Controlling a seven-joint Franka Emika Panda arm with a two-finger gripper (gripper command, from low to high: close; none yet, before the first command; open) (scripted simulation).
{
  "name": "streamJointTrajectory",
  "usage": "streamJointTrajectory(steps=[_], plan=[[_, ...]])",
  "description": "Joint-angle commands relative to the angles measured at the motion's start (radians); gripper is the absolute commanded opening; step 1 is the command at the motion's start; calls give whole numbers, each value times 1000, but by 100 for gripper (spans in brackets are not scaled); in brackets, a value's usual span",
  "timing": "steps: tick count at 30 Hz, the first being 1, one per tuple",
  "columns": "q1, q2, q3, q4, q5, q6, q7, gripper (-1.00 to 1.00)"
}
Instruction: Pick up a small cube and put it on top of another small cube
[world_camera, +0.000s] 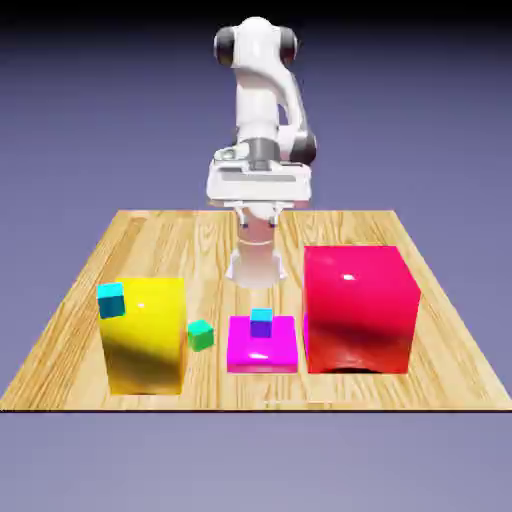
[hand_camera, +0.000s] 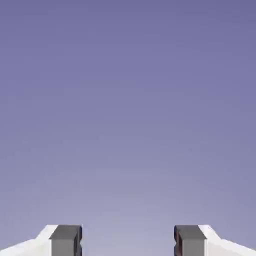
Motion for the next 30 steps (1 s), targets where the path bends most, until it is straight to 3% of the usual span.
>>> streamJointTrajectory(steps=[1,22,30], plan=[[-25,34,1,36,14,-32,4,0],[-652,771,-59,745,257,-710,217,0],[-606,925,-344,610,506,-893,316,0]])
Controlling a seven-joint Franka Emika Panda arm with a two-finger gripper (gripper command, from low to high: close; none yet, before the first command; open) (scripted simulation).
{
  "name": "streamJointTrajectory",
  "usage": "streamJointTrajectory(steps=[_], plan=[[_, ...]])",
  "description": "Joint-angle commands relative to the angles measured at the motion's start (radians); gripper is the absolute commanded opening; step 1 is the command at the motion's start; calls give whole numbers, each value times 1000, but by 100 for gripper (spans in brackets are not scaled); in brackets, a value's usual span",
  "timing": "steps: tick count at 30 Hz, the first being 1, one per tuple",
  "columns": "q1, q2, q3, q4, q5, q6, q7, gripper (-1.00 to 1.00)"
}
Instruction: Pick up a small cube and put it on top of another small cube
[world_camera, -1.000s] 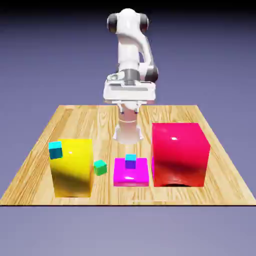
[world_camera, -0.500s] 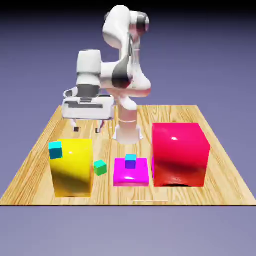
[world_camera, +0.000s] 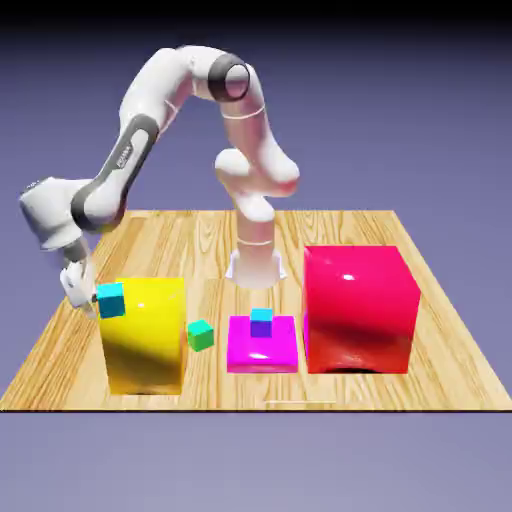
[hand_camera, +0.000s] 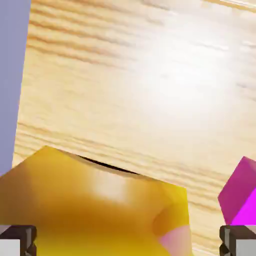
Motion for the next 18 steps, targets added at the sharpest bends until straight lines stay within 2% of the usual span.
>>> streamJointTrajectory(steps=[1,4,8,9,13,18], plan=[[7,19,-36,-18,32,-23,12,0],[-14,53,-93,-41,57,-55,55,0],[-21,170,-24,-69,168,71,-18,0],[-21,170,-24,-69,168,71,-18,-100],[-14,62,-88,-43,66,-46,50,-100],[67,-69,-235,-64,150,-79,50,-100]])
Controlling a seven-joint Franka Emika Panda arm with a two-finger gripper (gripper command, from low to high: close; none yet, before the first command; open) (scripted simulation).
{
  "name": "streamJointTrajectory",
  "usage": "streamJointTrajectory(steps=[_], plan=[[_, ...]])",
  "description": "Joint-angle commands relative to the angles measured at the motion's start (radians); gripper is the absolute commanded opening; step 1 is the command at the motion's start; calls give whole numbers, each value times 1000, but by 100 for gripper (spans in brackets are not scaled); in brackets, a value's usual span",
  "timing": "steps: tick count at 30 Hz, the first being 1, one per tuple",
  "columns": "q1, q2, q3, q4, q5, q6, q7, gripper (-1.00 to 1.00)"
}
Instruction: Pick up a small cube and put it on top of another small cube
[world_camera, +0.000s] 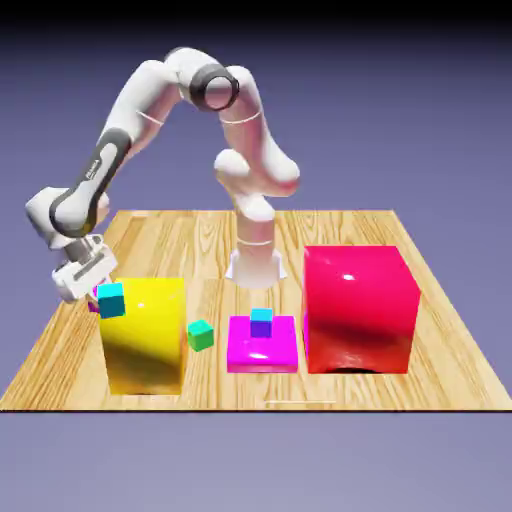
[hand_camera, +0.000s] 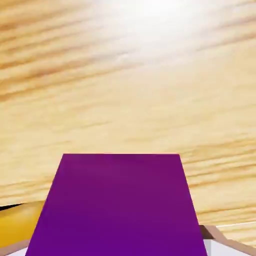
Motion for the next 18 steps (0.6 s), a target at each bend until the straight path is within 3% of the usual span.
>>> streamJointTrajectory(steps=[1,7,18], plan=[[28,-36,-18,-10,6,-10,-1,-100],[198,-254,-112,-72,54,-68,-20,-100],[356,-363,279,-163,-248,-140,-53,-100]])
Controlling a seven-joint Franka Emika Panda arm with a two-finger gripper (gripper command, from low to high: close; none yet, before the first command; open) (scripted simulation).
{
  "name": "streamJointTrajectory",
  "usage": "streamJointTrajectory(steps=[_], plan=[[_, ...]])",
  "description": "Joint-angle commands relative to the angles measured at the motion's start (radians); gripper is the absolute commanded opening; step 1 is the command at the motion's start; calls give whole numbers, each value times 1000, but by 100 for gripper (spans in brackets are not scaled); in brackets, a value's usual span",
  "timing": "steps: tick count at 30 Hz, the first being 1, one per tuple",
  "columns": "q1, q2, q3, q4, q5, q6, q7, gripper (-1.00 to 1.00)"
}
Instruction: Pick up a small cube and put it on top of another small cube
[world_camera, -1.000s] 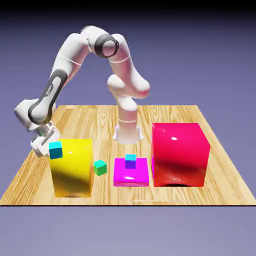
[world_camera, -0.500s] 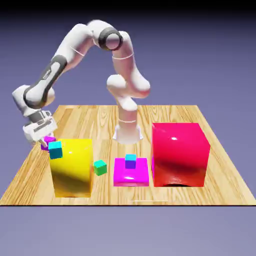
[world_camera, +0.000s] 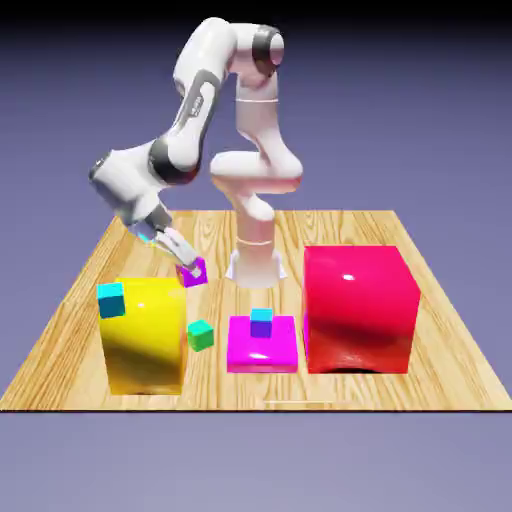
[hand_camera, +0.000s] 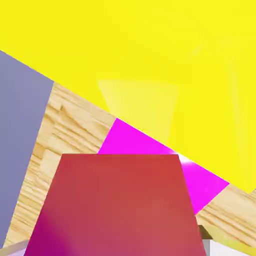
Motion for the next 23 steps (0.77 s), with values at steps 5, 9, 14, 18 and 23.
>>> streamJointTrajectory(steps=[5,9,14,18,23], plan=[[-1,21,181,-17,-136,-11,-7,-100],[1,47,326,-28,-242,-17,-12,-100],[8,111,365,-104,-248,113,-23,-100],[12,136,369,-138,-241,172,-27,100],[-1,55,357,-29,-263,-18,-13,100]])
